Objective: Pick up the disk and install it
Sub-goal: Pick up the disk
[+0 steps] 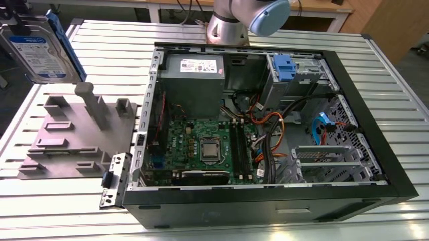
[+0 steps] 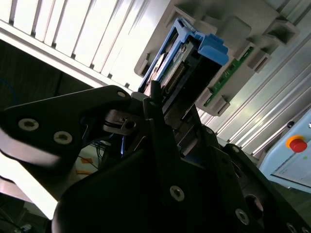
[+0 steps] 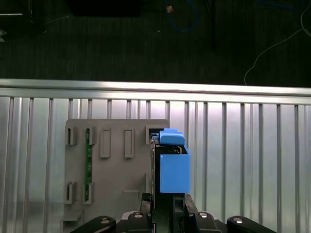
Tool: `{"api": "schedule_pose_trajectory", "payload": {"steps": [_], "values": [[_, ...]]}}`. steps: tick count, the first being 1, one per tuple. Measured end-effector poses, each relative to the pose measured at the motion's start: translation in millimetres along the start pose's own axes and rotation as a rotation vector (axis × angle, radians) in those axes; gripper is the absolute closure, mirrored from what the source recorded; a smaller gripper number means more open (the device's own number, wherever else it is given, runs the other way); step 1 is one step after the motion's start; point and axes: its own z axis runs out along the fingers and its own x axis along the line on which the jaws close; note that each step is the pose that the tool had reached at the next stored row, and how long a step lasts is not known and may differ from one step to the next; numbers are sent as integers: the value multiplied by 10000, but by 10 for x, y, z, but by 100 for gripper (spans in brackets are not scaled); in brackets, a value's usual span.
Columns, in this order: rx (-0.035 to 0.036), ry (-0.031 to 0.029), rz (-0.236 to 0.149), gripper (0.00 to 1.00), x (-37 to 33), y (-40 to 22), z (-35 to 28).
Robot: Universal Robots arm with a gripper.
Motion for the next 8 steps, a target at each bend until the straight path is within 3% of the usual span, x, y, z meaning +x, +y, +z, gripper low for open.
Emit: {"api": "schedule_pose_trajectory", "payload": {"steps": [8], "values": [[1, 0, 0, 65, 0, 0, -1]]}}
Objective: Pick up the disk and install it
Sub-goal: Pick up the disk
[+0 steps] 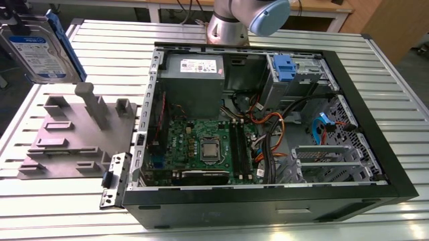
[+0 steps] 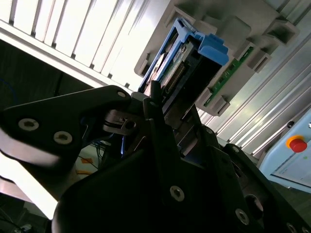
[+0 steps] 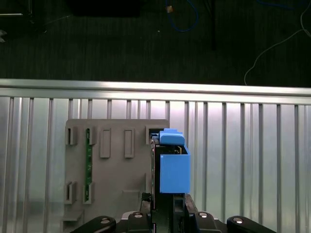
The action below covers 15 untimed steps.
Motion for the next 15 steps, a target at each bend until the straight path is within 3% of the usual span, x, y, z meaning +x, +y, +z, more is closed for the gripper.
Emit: {"api": "schedule_pose_trajectory", "payload": {"steps": [5, 15], "values": [[-3, 1, 0, 65, -2, 1, -38], [0, -1, -1, 65, -11, 7, -231]]}}
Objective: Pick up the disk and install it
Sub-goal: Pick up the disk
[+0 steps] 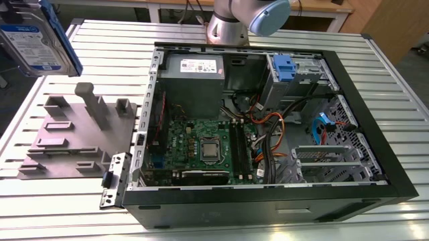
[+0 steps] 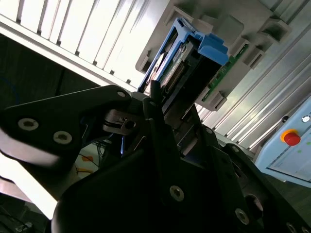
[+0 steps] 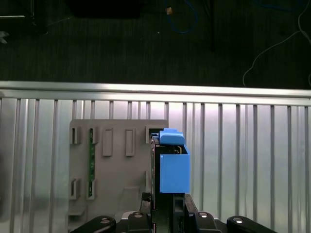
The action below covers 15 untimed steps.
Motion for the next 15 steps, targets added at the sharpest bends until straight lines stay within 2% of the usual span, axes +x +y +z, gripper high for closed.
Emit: {"api": "schedule_pose_trajectory", "payload": {"steps": [7, 15], "values": [[0, 1, 1, 65, -9, 5, -146], [0, 1, 1, 65, -16, 9, -285]]}}
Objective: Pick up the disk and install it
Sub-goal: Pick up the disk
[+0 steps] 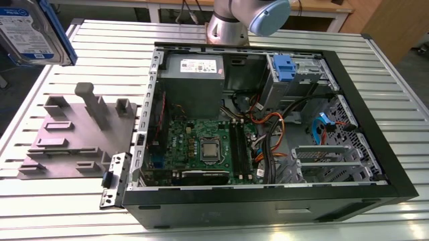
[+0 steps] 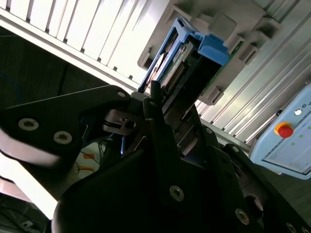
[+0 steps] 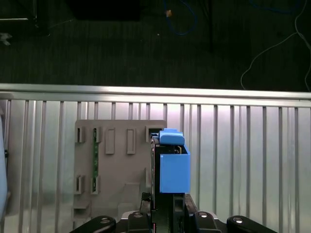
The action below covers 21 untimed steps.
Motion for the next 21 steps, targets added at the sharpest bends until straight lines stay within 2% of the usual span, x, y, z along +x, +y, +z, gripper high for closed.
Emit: {"api": "schedule_pose_trajectory", "payload": {"steps": [9, 15, 21], "values": [[0, 0, 0, 65, -7, 5, -156], [0, -1, 0, 65, -10, 7, -227], [0, 0, 0, 65, -15, 10, -329]]}}
